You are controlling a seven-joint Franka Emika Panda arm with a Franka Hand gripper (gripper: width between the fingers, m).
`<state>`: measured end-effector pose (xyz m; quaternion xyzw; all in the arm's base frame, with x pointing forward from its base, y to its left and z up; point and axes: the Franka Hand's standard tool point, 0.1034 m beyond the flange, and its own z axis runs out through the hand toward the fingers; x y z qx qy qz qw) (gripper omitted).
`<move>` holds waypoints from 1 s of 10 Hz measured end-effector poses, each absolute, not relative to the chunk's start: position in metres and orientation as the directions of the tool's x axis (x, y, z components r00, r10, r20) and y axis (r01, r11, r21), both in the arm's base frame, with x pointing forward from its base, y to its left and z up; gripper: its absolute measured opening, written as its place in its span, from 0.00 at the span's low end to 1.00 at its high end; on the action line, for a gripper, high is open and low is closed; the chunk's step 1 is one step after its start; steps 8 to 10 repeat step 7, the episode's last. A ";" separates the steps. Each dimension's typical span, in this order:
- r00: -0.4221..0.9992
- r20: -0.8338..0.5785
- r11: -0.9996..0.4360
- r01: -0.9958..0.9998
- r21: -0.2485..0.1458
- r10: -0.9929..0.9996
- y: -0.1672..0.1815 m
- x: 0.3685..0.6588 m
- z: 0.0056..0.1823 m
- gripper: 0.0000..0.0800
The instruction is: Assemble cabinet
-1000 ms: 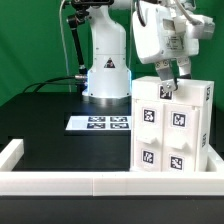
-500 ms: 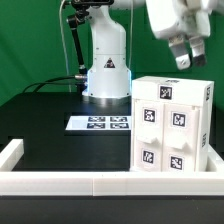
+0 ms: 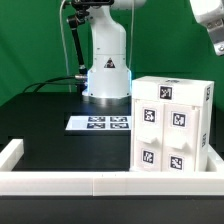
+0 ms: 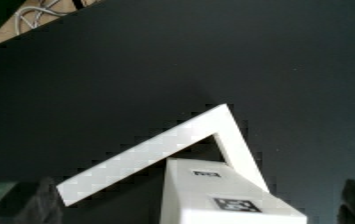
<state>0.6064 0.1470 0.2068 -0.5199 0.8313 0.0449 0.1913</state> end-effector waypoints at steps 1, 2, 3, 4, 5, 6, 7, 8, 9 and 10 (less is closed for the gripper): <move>-0.386 -0.364 0.455 -0.882 -0.124 -0.847 0.147 0.606 0.206 1.00; -0.384 -0.364 0.453 -0.883 -0.124 -0.849 0.148 0.606 0.206 1.00; -0.382 -0.363 0.451 -0.884 -0.125 -0.850 0.148 0.606 0.206 1.00; -0.381 -0.363 0.450 -0.884 -0.125 -0.850 0.148 0.606 0.206 1.00; -0.380 -0.363 0.449 -0.885 -0.125 -0.851 0.148 0.606 0.206 1.00; -0.378 -0.363 0.447 -0.886 -0.126 -0.852 0.148 0.606 0.206 1.00; -0.377 -0.362 0.446 -0.886 -0.127 -0.852 0.148 0.606 0.206 1.00; -0.377 -0.362 0.446 -0.886 -0.127 -0.852 0.148 0.606 0.206 1.00; -0.377 -0.362 0.446 -0.886 -0.127 -0.852 0.148 0.606 0.206 1.00; -0.377 -0.362 0.446 -0.886 -0.127 -0.852 0.148 0.606 0.206 1.00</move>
Offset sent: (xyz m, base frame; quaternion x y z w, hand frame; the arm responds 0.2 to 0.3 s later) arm 0.0000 0.0000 0.0000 0.0000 0.0000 0.0000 1.0000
